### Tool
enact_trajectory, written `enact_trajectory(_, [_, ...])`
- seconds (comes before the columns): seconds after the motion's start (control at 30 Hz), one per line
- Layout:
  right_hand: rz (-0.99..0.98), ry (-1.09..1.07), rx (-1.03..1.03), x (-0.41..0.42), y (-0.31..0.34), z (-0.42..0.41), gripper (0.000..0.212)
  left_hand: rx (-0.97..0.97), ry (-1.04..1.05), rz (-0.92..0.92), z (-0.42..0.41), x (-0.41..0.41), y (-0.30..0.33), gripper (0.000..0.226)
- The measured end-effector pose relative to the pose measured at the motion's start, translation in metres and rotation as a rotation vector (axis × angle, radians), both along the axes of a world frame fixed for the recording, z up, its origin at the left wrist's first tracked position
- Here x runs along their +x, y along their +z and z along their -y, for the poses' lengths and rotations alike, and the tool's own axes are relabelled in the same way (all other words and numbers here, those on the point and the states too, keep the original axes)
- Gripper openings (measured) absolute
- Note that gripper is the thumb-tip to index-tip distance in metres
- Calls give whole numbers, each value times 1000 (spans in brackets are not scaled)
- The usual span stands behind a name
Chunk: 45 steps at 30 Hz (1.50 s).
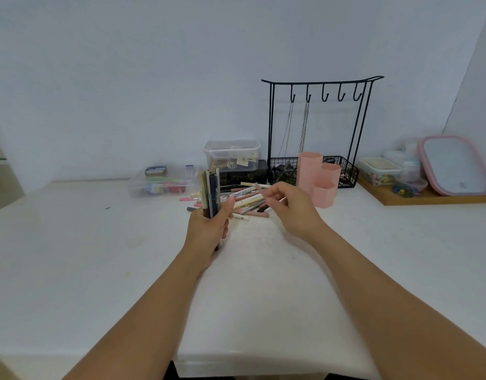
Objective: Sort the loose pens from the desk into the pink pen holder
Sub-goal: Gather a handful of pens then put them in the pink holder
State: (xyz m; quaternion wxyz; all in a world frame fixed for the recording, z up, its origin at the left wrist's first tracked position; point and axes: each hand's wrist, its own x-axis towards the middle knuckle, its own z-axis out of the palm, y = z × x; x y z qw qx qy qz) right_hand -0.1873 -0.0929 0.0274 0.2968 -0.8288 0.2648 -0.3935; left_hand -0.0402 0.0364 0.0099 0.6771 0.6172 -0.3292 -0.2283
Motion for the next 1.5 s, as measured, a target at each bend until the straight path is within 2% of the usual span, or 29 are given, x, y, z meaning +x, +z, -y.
enact_trajectory(0.1, [231, 204, 292, 10, 11, -25, 8, -25, -26, 17, -1, 2, 0, 34])
enact_trajectory(0.17, [329, 282, 414, 15, 12, -35, 8, -33, -69, 45, -3, 1, -1, 43])
enact_trajectory(0.4, [382, 367, 548, 25, 5, -50, 10, -40, -158, 76, -4, -3, -1, 21])
enact_trajectory(0.53, [382, 415, 475, 23, 8, -59, 17, 2, -121, 141, -2, -4, -1, 14])
enact_trajectory(0.57, [380, 389, 453, 23, 10, -58, 18, 4, -112, 136, -2, -4, -1, 17])
enact_trajectory(0.63, [349, 204, 365, 21, 10, -43, 16, -9, -71, 94, 0, -4, -1, 22])
enact_trajectory(0.73, [105, -152, 44, 11, -1, -10, 16, -30, 7, -23, 2, -1, -1, 21])
enact_trajectory(0.87, [-239, -205, -41, 4, -26, 10, 18, -58, 72, -81, 6, 4, -4, 24])
enact_trajectory(0.93, [-338, -197, -61, 6, -32, 14, 19, -55, 97, -102, 7, 5, -6, 30])
enact_trajectory(1.2, [-309, -204, -56, 10, -33, 13, 5, -17, 184, -152, 12, 11, -7, 39])
enact_trajectory(1.5, [-228, -146, -28, 11, -29, 9, 20, -30, 192, -157, 13, 14, -10, 37])
